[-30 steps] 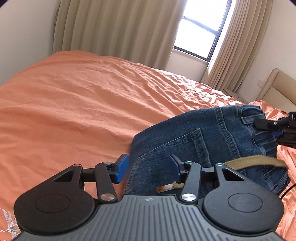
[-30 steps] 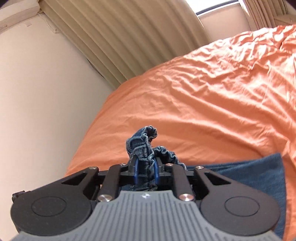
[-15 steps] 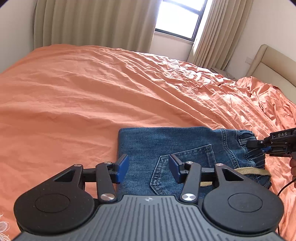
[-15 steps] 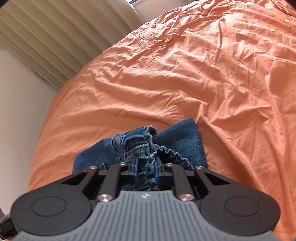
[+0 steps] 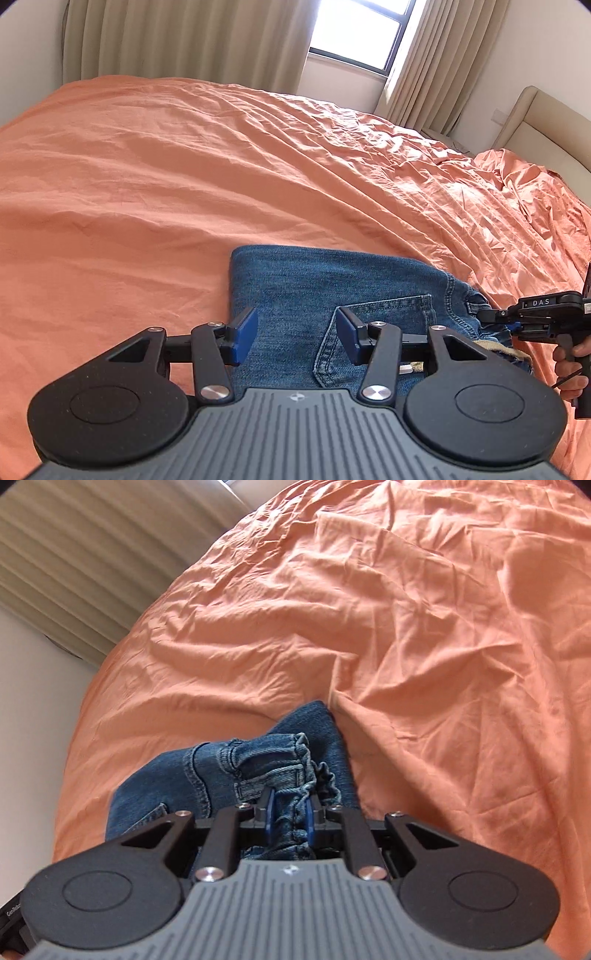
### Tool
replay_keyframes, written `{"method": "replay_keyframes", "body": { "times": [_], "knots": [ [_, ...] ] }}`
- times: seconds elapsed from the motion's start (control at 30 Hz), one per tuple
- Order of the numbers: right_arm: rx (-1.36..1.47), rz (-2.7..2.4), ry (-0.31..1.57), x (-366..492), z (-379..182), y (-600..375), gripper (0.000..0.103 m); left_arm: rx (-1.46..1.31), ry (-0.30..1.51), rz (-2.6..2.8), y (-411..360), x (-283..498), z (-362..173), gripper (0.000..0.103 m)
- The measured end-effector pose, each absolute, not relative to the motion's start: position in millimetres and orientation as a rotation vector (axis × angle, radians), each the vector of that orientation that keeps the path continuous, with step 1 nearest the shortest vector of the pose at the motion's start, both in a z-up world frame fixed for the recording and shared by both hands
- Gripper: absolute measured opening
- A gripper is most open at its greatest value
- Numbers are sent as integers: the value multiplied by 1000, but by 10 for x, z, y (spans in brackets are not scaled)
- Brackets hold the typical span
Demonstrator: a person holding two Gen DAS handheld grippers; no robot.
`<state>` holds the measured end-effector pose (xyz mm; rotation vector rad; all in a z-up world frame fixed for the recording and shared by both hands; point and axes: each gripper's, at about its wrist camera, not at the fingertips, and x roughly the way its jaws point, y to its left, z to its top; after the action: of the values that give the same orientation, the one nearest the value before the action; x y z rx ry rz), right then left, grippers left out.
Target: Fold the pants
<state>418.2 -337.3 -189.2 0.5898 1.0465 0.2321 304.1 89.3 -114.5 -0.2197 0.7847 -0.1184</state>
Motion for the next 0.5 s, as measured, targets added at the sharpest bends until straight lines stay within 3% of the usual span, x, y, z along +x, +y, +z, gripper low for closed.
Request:
{"method": "replay_keyframes", "body": {
  "times": [0.27,0.4,0.5],
  "knots": [
    [490,197,977,3909,-1552,-3290,25,-216,809,-120,923,2881,-1125,57],
    [456,260,831,3411,-1289,-3335,25,-180,798,-141,881,2649,-1055,57],
    [427,309,733,3017,-1212,-3316,18,-97,811,-164,808,2469,-1004,57]
  ]
}}
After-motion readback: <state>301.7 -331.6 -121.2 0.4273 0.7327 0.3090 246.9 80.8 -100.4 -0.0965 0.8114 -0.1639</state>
